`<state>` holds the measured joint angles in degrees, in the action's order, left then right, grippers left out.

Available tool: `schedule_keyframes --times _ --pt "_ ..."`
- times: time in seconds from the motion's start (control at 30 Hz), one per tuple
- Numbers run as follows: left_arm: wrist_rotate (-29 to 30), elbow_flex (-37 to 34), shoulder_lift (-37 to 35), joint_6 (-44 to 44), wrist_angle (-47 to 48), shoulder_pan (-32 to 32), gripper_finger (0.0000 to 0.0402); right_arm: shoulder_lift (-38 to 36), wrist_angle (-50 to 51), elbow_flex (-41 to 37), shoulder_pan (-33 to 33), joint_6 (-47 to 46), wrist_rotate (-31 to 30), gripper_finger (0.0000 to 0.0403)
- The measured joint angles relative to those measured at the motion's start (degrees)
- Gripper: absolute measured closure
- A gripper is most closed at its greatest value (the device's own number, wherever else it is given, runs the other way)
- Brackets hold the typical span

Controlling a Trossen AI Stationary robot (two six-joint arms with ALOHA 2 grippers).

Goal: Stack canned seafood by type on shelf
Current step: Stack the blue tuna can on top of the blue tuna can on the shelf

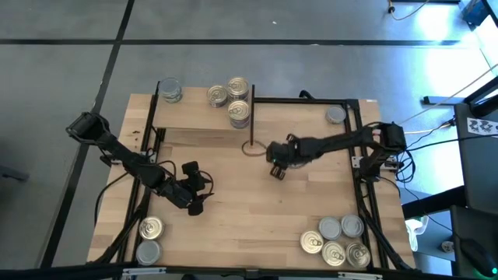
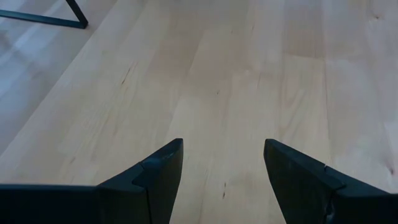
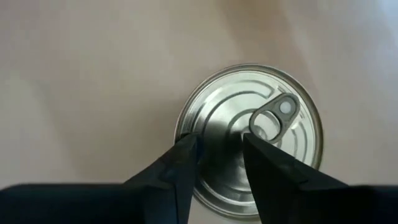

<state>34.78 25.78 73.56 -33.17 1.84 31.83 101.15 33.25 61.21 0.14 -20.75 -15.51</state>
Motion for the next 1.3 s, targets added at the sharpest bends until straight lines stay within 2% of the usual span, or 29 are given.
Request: schedule_keyframes --times 0.27,0.53,0.73,0.9,1.03,1.17,1.3 --pt "-0.04 0.00 0.00 0.26 -1.63 0.00 0.0180 4.10 -11.92 0.13 7.66 1.19 1.32 0.0269" --pt "-0.02 0.00 -0.02 5.84 -7.84 0.00 0.0180 6.51 -25.98 -0.04 12.86 4.67 2.30 0.0269" --pt "-0.04 0.00 -0.02 19.38 -18.50 -0.28 0.0180 6.43 -31.61 -0.18 15.99 7.71 0.06 0.0269" --pt "-0.13 0.00 0.02 23.05 -25.67 -3.25 0.0180 3.45 -30.42 -0.35 17.38 9.20 -0.95 0.0269" --pt "-3.25 0.04 2.49 22.83 -28.87 -6.06 0.0180 0.00 -25.51 -0.24 19.11 9.37 -1.44 0.0269" --pt "-5.38 1.04 8.29 22.77 -33.49 -8.54 0.0180 -1.52 -23.03 -0.21 21.15 10.85 -1.47 0.0269" --pt "-8.67 5.39 16.50 22.27 -33.52 -10.34 0.0180 -1.53 -21.26 -0.13 22.64 13.07 -1.48 0.0269"
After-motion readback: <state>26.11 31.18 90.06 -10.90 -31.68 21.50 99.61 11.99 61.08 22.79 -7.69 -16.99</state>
